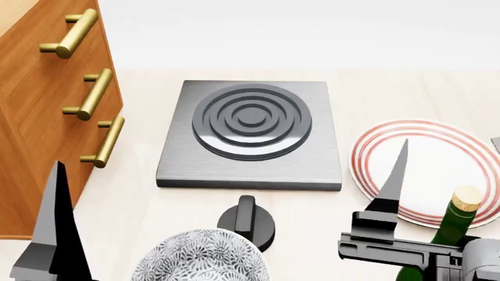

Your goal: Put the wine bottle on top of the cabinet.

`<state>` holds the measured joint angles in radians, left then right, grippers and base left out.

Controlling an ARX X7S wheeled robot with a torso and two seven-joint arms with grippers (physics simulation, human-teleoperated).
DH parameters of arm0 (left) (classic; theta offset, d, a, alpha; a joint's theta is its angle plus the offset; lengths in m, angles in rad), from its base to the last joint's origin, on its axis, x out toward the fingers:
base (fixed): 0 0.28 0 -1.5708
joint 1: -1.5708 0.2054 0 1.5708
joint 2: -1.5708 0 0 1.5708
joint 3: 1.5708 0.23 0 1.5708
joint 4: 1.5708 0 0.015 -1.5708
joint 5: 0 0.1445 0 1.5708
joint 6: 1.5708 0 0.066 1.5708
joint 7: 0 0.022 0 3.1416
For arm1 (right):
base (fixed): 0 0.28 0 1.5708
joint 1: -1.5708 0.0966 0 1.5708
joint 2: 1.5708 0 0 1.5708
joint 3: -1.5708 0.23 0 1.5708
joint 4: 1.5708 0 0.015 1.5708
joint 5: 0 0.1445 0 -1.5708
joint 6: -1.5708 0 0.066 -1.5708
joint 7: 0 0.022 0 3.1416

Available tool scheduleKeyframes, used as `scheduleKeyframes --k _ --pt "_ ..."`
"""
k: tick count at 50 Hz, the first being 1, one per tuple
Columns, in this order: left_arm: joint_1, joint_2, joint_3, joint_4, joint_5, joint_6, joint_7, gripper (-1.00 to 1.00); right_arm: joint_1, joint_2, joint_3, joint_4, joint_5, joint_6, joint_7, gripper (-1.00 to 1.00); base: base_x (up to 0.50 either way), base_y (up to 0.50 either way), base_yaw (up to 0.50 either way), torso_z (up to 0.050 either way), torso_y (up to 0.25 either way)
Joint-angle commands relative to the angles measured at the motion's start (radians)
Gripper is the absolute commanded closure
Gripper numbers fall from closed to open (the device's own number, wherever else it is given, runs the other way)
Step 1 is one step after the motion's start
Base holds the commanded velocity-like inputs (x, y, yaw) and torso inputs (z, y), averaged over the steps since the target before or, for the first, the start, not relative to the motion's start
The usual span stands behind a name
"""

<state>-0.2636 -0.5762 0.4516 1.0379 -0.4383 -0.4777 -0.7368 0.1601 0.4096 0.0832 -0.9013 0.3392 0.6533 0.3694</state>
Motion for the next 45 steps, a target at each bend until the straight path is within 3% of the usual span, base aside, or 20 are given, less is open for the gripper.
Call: scheduleKeyframes --k 1,27,45 --pt "-0.026 -0.028 0.027 0.001 -0.024 0.009 -0.039 -1.0 -0.031 -0.007 -0.018 0.097 -0.029 -0.071 -0.011 -1.0 0.0 0.0 0.0 0.0 0.0" --pt "-0.056 -0.074 0.083 -0.013 -0.044 0.048 -0.095 -1.0 -0.137 -0.05 0.005 0.328 -0.041 -0.269 -0.042 -1.0 0.0 0.0 0.0 0.0 0.0" --pt "-0.065 -0.093 0.096 -0.013 -0.055 0.058 -0.117 -1.0 -0.087 -0.045 -0.021 0.396 -0.046 -0.268 -0.052 -1.0 0.0 0.0 0.0 0.0 0.0"
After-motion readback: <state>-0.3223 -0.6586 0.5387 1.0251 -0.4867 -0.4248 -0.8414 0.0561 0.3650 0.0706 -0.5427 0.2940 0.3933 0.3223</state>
